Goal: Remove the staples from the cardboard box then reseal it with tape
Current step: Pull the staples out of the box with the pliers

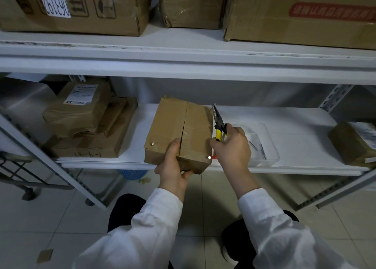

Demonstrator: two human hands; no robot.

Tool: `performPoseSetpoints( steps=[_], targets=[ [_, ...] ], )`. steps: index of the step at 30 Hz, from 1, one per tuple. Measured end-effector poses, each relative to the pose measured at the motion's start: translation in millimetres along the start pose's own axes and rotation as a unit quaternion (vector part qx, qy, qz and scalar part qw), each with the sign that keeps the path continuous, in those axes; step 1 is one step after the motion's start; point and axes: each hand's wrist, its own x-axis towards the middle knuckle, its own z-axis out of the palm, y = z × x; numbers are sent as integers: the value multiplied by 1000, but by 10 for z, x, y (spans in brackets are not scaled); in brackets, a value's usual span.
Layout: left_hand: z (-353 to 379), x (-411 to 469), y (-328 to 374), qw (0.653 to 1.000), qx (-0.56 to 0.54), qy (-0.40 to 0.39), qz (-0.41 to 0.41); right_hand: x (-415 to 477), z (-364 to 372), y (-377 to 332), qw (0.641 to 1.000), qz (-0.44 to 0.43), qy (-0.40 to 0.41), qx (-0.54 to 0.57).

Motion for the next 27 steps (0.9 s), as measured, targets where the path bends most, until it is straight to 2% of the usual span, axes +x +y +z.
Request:
performPoseSetpoints(
  steps=[4,9,17,22,27],
  targets=[
    [33,-37,-4,997,-43,-16,-58,-3,13,20,998,-17,53,9],
    [20,-41,-74,998,-37,-8,-43,130,-80,141,997,30,66,34],
    [87,-101,-144,998,-42,-38,-40,276,-78,892,980,180,29,73],
    [102,-105,-196,997,-44,-48,-50,314,-49,1092,977,209,-8,36],
    [124,-91,-179,997,-48,-50,-36,337,-69,1115,975,223,-9,10]
  ],
)
